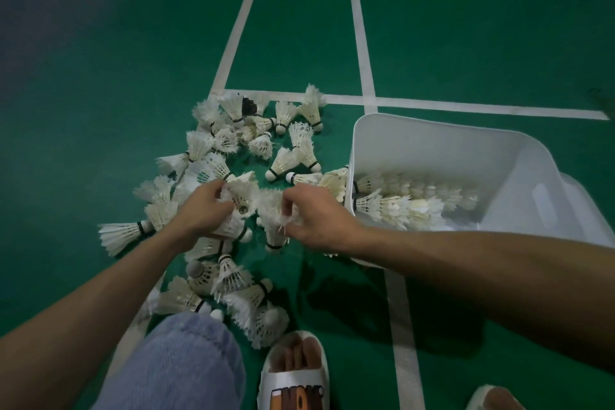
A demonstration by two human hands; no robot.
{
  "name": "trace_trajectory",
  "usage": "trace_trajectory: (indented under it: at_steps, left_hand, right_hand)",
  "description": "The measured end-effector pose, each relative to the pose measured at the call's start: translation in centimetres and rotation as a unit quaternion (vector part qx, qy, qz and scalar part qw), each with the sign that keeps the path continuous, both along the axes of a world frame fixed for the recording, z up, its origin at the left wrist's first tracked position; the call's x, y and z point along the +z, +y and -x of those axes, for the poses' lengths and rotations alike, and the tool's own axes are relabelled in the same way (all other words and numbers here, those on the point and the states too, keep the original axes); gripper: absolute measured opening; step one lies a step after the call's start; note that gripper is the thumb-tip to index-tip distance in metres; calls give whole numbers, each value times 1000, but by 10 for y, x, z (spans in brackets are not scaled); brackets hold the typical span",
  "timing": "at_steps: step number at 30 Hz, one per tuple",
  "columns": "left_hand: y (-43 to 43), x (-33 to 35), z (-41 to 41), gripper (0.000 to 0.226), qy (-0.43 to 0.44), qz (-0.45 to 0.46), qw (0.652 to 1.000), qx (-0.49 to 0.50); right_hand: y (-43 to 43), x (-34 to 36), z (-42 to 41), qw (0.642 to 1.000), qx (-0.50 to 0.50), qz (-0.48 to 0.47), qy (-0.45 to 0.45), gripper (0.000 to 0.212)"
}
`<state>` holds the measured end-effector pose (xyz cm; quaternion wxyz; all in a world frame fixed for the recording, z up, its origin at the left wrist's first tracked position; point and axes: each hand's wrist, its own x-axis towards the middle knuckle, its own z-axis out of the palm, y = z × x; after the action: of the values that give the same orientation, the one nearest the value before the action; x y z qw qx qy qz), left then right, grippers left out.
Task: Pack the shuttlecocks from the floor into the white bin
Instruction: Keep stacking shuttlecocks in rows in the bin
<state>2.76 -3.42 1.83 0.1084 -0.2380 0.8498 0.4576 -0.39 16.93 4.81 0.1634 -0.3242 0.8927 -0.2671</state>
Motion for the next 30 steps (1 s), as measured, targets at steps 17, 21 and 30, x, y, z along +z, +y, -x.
trace_trajectory:
  at_steps: [17,21,30]
  left_hand:
    - [112,134,69,48,34,-131,985,-106]
    - [122,141,87,27,36,-173,978,-109]
    - [158,136,124,74,159,-20,958,-238]
  right_hand:
    - [98,86,66,911,-192,345,-116,17]
    - [108,82,81,890,-224,381,-107,19]
    - [131,69,110,859,-269,425,-92,42]
